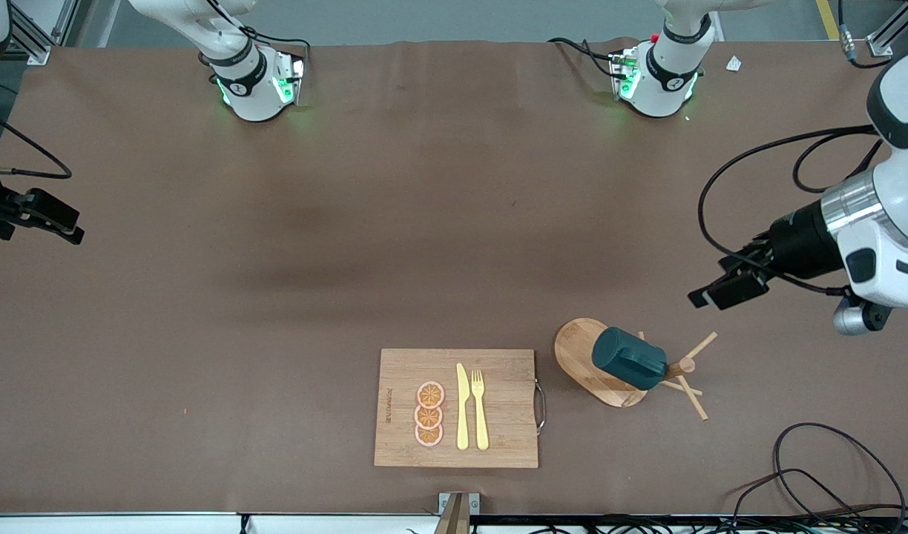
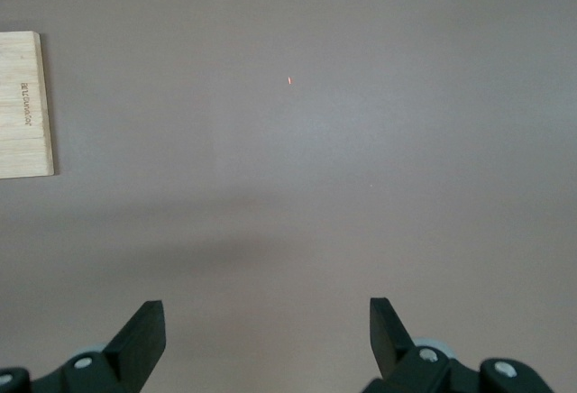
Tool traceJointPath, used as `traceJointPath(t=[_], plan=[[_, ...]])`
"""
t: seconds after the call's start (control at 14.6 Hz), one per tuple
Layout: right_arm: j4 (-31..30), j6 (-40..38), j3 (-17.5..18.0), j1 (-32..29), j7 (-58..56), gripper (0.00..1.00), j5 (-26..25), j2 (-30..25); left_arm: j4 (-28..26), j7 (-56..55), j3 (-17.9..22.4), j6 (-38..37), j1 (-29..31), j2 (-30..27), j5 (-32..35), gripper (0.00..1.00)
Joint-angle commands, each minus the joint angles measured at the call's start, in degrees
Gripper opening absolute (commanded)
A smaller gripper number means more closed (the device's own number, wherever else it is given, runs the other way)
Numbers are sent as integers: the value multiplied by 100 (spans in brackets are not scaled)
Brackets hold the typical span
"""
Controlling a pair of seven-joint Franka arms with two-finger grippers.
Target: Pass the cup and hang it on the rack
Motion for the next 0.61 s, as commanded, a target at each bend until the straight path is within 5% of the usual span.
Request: traceJointPath(t=[0.0, 0.34, 0.55], plan=[[-46, 3, 20, 18, -52, 100, -114, -98, -240, 1172, -34, -240, 28, -574, 727, 100], [-54, -15, -6, -26, -52, 100, -105, -98, -1308, 3493, 308, -856, 81, -1777, 1291, 100], [-54, -24, -6, -26, -43, 100, -96, -98, -1935, 3874, 476, -943, 98, -2297, 1292, 100]])
